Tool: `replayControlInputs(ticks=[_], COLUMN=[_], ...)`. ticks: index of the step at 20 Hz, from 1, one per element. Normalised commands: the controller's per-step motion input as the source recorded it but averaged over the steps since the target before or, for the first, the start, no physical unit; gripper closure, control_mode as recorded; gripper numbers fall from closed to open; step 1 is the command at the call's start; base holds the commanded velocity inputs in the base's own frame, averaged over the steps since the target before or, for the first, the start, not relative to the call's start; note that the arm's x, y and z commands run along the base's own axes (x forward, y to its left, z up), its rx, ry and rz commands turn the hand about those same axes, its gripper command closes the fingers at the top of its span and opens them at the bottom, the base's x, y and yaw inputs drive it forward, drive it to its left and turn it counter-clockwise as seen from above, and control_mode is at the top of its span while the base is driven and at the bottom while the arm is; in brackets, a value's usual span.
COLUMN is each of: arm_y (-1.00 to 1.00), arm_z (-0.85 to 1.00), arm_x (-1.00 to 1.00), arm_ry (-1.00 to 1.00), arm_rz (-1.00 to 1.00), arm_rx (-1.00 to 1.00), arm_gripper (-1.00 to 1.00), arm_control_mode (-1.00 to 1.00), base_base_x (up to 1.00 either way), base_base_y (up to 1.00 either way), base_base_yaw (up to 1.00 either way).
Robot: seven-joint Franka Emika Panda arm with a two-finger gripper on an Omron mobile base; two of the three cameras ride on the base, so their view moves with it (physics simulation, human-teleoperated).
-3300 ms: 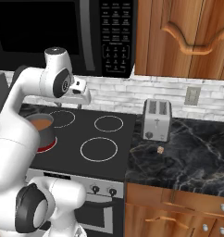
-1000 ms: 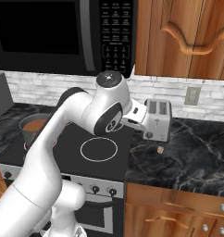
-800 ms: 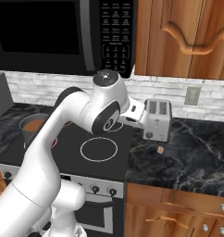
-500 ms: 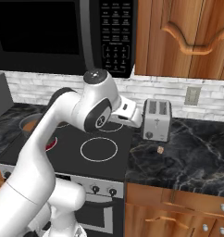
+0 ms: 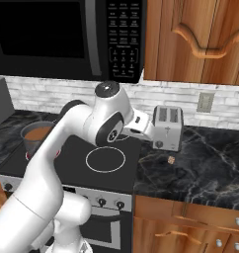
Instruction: Pick up the sugar cube(s) and place them in the saucepan with hot chocolate.
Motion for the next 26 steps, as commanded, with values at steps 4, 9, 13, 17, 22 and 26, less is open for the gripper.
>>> replayControlInputs(ticks=[4, 9, 13, 17, 22, 26], arm_y=[-0.42, -0.37, -0.19, -0.16, -0.03, 0.06], arm_z=[-0.27, -0.26, -0.29, -0.22, -0.08, 0.0], arm_x=[0.33, 0.28, 0.21, 0.12, 0.11, 0.03], arm_ry=[-0.02, 0.0, 0.0, 0.0, 0.01, 0.1], arm_rz=[0.03, 0.1, 0.17, 0.18, 0.14, 0.0], arm_rx=[0.0, 0.0, 0.0, 0.0, -0.01, -0.03], arm_gripper=[-1.0, -1.0, -1.0, -1.0, -1.0, -1.0], arm_control_mode=[-1.0, -1.0, -1.0, -1.0, -1.0, -1.0], base_base_x=[0.0, 0.0, 0.0, 0.0, 0.0, 0.0], base_base_y=[0.0, 0.0, 0.0, 0.0, 0.0, 0.0], base_base_yaw=[0.0, 0.0, 0.0, 0.0, 0.0, 0.0])
